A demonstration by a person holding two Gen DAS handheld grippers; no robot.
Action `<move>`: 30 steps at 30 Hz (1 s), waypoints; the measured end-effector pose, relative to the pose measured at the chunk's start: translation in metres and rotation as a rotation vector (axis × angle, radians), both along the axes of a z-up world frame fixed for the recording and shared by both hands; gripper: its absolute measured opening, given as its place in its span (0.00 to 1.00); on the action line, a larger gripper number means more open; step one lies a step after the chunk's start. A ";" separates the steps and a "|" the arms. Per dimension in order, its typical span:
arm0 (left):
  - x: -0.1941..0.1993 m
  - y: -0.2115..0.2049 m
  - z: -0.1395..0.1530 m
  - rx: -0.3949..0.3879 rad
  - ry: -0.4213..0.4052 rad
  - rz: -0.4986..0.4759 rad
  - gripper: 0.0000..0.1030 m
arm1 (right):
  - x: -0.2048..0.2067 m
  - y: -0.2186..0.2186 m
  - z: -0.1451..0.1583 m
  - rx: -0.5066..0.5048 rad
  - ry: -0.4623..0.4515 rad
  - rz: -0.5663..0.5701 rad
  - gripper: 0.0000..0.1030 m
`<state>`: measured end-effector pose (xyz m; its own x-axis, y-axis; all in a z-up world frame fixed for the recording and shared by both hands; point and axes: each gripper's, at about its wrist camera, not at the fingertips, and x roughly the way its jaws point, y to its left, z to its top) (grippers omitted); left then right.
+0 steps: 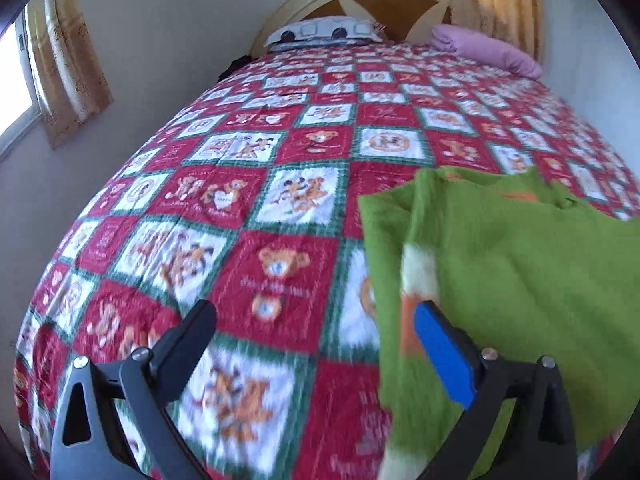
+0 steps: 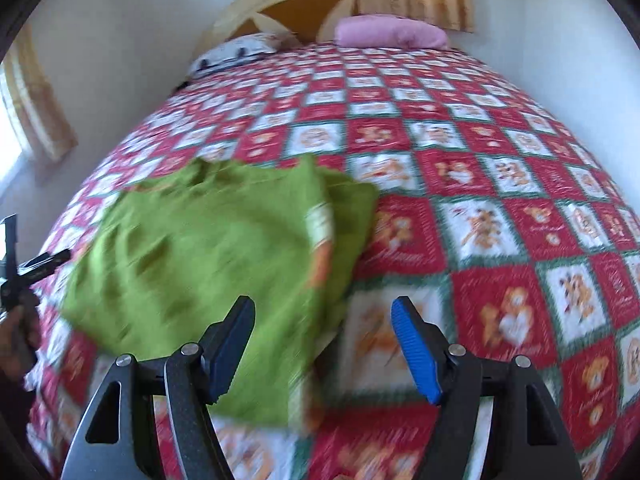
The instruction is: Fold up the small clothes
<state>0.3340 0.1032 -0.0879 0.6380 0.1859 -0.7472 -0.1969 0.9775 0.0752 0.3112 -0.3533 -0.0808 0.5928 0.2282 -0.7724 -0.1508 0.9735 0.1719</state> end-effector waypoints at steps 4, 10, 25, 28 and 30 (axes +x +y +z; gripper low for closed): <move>-0.035 -0.012 -0.005 -0.018 -0.014 -0.053 1.00 | -0.014 0.010 -0.027 -0.053 0.076 0.029 0.68; -0.053 -0.019 -0.036 0.007 0.050 -0.043 1.00 | -0.025 0.009 -0.030 -0.100 0.062 -0.026 0.68; -0.069 -0.007 -0.043 -0.082 0.057 -0.036 1.00 | -0.029 0.004 -0.039 -0.145 0.111 -0.057 0.68; -0.071 -0.008 -0.043 -0.077 0.052 -0.044 1.00 | -0.041 0.023 -0.015 -0.211 0.020 -0.046 0.68; -0.071 -0.005 -0.043 -0.098 0.051 -0.046 1.00 | -0.049 0.040 -0.001 -0.222 -0.040 -0.004 0.68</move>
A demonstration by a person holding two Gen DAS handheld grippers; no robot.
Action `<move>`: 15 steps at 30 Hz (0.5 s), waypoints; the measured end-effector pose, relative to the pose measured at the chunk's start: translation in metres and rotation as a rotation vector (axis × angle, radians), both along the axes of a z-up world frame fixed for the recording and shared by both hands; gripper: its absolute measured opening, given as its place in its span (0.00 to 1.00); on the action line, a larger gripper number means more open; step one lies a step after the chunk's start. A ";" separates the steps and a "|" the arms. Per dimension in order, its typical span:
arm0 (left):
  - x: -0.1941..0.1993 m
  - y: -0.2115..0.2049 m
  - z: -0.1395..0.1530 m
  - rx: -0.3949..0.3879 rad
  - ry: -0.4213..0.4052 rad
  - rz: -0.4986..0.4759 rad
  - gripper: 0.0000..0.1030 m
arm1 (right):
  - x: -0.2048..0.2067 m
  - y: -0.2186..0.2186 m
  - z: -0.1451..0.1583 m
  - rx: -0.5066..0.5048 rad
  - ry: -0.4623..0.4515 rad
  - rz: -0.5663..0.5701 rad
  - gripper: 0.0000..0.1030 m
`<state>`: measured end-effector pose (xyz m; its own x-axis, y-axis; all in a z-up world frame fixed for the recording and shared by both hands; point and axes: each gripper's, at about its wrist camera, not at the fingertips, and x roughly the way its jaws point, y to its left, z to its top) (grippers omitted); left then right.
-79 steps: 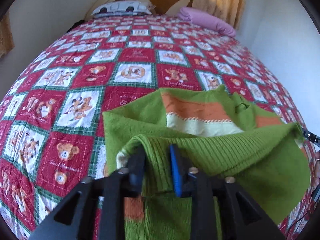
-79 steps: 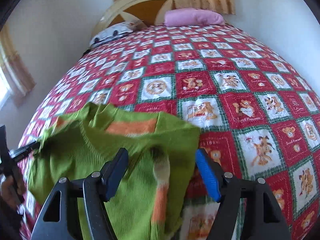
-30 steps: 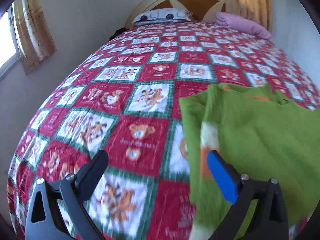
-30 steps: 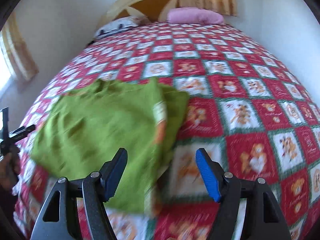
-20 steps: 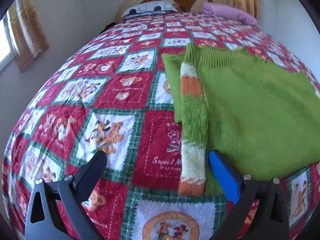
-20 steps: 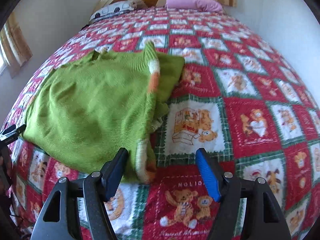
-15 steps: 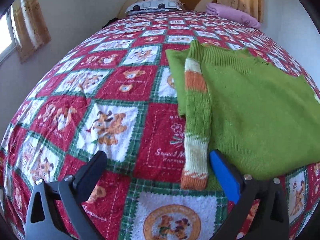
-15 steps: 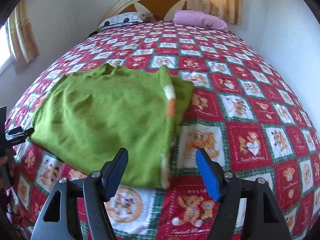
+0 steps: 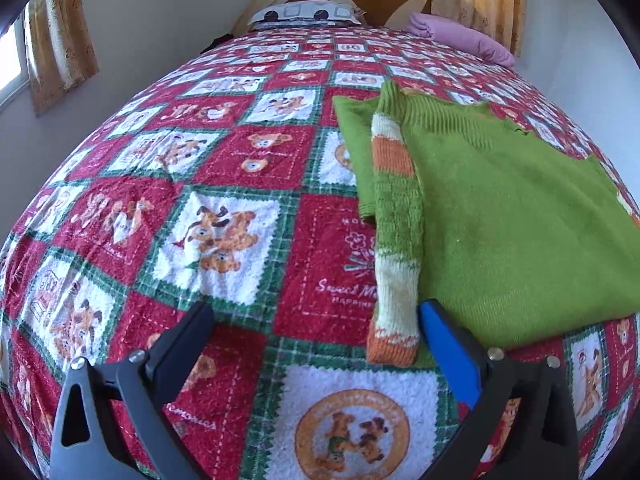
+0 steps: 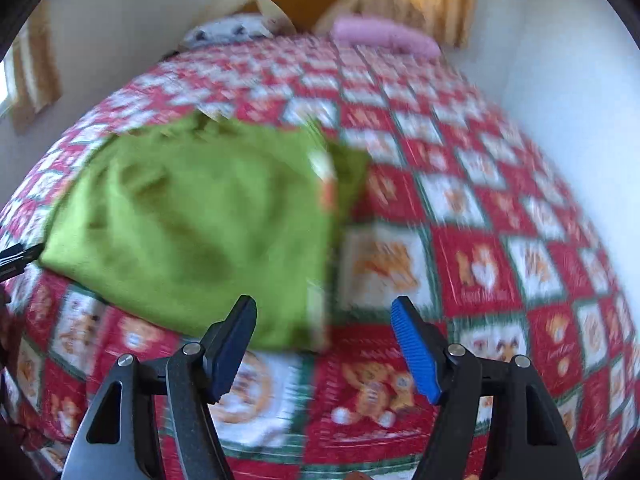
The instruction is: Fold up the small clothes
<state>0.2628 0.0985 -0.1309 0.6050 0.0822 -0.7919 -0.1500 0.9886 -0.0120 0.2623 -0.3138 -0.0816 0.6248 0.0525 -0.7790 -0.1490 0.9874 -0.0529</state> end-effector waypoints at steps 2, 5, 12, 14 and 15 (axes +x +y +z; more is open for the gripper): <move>-0.002 0.002 0.000 -0.015 -0.002 0.004 1.00 | -0.002 0.025 0.010 0.028 -0.026 0.084 0.68; -0.004 -0.001 0.000 0.005 -0.007 0.001 1.00 | 0.010 0.062 0.008 0.037 -0.021 0.167 0.68; -0.004 0.000 -0.001 0.009 -0.001 -0.007 1.00 | 0.022 0.107 -0.052 0.002 0.092 0.207 0.68; -0.007 0.000 -0.002 0.015 -0.004 -0.010 1.00 | 0.011 0.107 -0.052 0.000 0.084 0.207 0.68; -0.009 -0.001 -0.001 0.018 -0.006 -0.009 1.00 | 0.010 0.107 -0.051 0.000 0.094 0.213 0.68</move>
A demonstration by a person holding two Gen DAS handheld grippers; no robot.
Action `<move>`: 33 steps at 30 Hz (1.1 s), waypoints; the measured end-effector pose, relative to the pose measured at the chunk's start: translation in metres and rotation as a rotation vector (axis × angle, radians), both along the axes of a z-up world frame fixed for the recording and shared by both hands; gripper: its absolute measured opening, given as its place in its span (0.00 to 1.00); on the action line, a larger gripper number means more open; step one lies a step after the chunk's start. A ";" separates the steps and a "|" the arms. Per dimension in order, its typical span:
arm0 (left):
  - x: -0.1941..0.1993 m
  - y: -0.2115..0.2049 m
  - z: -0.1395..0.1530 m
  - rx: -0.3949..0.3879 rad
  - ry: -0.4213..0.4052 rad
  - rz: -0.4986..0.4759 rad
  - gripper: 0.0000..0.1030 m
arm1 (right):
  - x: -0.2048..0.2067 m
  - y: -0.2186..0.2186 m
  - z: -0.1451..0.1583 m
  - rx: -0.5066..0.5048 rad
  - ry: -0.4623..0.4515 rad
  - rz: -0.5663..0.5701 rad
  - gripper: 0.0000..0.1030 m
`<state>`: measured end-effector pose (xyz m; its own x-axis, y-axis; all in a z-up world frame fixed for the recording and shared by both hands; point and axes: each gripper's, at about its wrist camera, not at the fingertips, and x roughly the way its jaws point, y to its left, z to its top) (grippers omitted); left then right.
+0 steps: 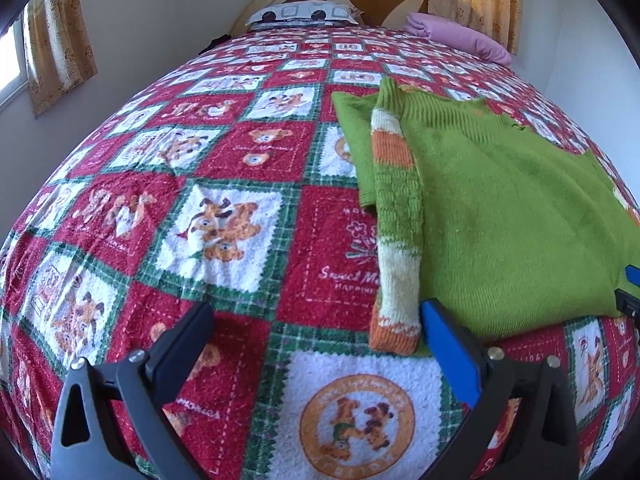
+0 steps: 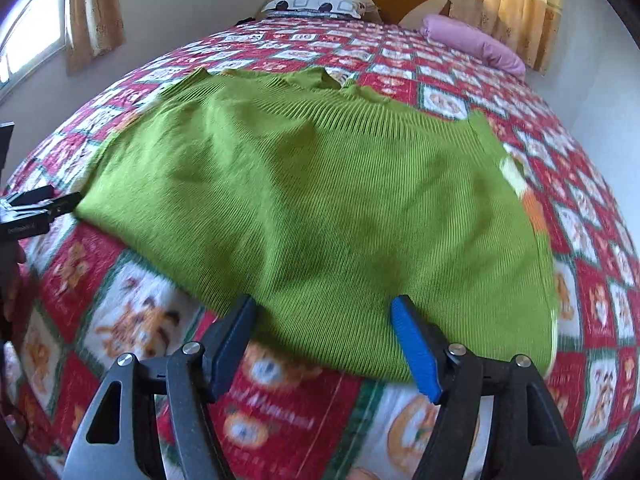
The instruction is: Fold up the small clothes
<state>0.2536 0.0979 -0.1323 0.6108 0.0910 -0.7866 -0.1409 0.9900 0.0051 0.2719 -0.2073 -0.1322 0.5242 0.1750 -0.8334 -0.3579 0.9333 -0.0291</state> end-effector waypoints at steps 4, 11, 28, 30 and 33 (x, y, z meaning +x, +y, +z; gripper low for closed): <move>-0.007 -0.002 0.001 0.022 -0.014 -0.002 1.00 | 0.003 0.004 0.013 -0.007 -0.005 0.025 0.68; -0.004 -0.001 0.000 0.008 -0.010 0.000 1.00 | 0.035 0.049 0.034 0.067 -0.059 0.032 0.68; -0.011 -0.001 -0.001 -0.001 -0.015 -0.006 1.00 | 0.007 0.061 -0.010 -0.043 -0.080 0.025 0.68; -0.014 -0.001 -0.001 0.000 -0.017 -0.007 1.00 | 0.009 0.061 -0.010 -0.043 -0.074 0.026 0.68; -0.015 -0.001 -0.001 0.001 -0.016 -0.010 1.00 | 0.009 0.061 -0.010 -0.048 -0.070 0.026 0.68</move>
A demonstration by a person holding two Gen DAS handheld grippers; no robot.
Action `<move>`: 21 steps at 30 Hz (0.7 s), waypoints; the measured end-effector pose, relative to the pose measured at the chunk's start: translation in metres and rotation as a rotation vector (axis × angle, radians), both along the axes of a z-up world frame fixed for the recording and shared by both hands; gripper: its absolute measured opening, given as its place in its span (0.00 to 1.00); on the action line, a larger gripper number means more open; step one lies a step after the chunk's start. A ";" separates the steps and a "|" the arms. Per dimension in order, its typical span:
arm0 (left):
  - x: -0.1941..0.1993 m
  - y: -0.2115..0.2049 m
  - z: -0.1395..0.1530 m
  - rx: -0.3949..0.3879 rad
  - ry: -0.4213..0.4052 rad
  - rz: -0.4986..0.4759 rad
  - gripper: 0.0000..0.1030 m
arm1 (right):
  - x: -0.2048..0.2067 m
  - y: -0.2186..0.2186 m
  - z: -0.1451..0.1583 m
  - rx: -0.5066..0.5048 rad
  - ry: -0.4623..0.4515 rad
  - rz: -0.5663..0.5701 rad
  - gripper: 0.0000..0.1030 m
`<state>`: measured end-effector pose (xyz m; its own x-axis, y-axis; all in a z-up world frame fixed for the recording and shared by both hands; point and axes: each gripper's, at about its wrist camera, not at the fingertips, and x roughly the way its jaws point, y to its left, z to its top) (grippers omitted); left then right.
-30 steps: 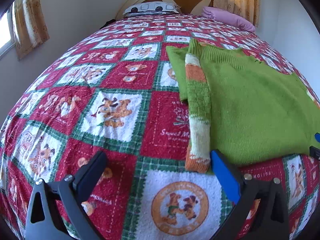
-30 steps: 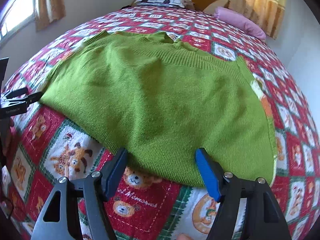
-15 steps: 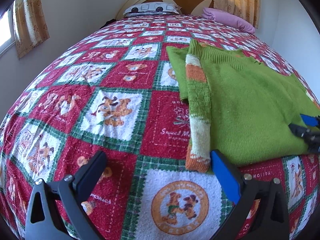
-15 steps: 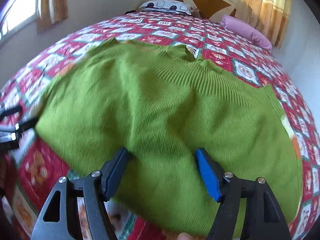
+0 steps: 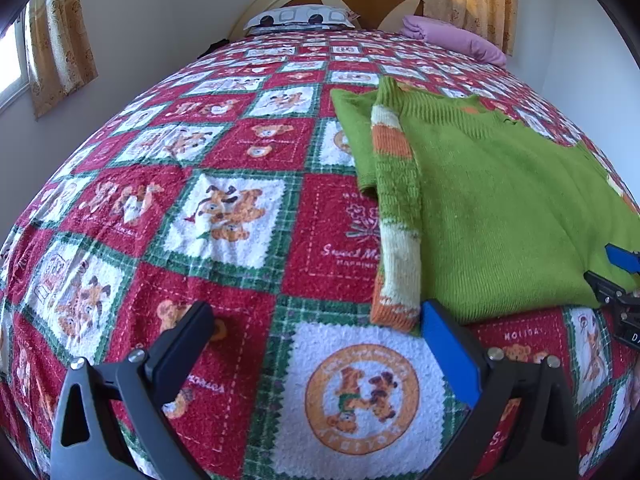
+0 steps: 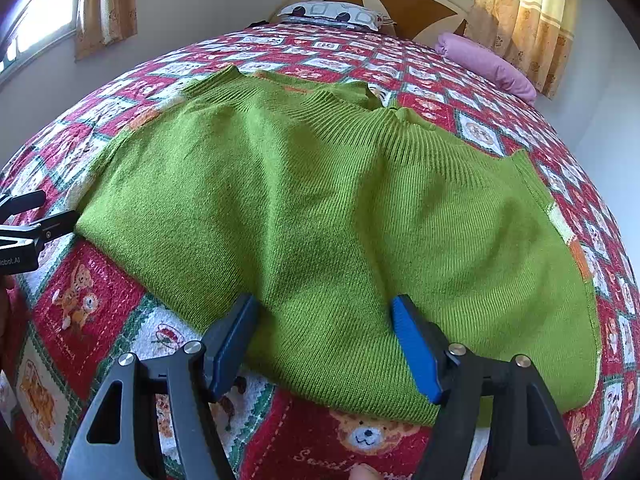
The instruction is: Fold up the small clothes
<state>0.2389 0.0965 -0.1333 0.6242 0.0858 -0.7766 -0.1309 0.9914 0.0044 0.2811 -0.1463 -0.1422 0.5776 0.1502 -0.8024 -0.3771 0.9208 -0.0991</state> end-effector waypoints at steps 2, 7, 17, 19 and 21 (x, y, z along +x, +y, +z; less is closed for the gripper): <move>0.000 0.001 0.000 0.000 0.002 -0.003 1.00 | 0.000 0.000 0.000 -0.002 0.000 0.000 0.68; -0.003 0.001 0.001 -0.004 0.002 -0.013 1.00 | -0.002 -0.006 0.008 0.030 0.019 0.026 0.67; 0.009 0.027 0.046 -0.048 -0.116 0.055 1.00 | 0.079 -0.131 0.061 0.092 -0.098 -0.327 0.58; 0.024 0.023 0.049 -0.034 -0.116 0.053 1.00 | 0.105 -0.151 0.045 0.092 -0.026 -0.355 0.51; 0.040 0.013 0.043 -0.019 -0.085 0.037 1.00 | 0.122 -0.162 0.029 0.152 0.053 -0.348 0.24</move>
<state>0.2785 0.1093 -0.0906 0.6848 0.0960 -0.7224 -0.1669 0.9856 -0.0273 0.4027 -0.3086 -0.1136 0.5731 0.0721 -0.8163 -0.0406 0.9974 0.0596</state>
